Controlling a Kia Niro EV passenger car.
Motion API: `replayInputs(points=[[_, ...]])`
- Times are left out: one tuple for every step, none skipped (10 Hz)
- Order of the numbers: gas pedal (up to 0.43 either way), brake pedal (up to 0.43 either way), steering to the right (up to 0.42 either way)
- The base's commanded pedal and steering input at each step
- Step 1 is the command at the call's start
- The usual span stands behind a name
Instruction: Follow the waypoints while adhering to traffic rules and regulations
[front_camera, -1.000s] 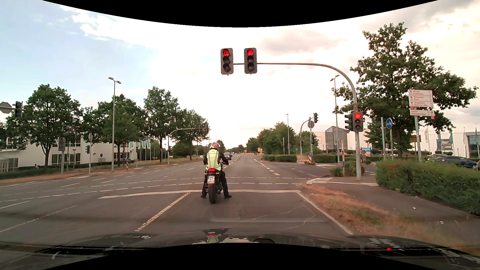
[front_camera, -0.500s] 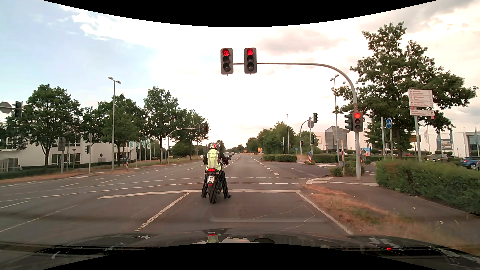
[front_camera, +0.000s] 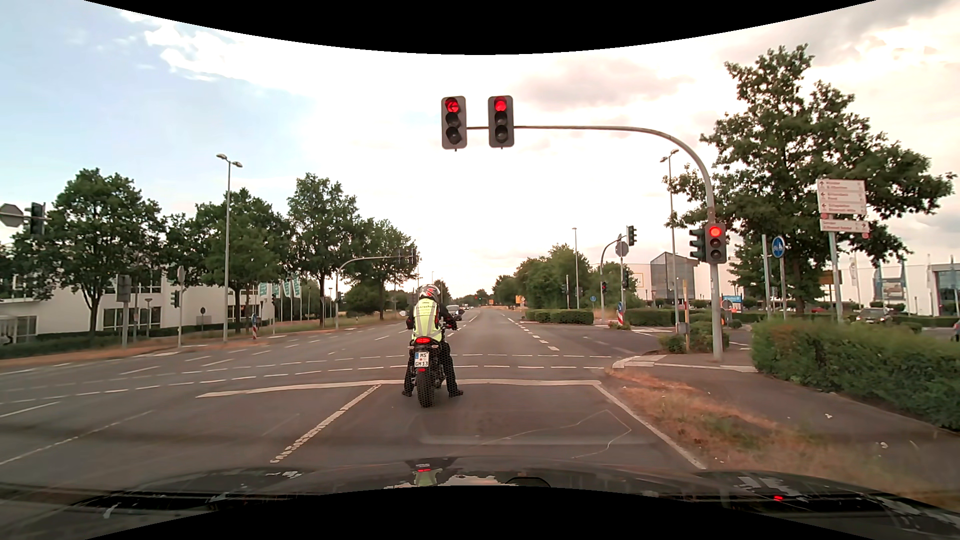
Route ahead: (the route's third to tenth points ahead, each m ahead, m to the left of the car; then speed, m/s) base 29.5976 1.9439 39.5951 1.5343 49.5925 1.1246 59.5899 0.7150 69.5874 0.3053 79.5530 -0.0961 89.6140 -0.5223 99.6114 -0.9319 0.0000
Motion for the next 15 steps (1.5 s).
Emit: replayInputs(points=[[0.000,0.000,-0.002],[0.000,0.000,-0.001],[0.000,0.000,-0.002],[0.000,0.000,-0.001],[0.000,0.000,-0.001],[0.000,0.000,-0.002],[0.000,0.000,-0.001],[0.000,0.000,-0.002],[0.000,0.000,-0.002],[0.000,0.000,-0.001],[0.000,0.000,-0.002],[0.000,0.000,-0.002],[0.000,0.000,-0.002],[0.000,0.000,-0.002],[0.000,0.000,-0.001]])
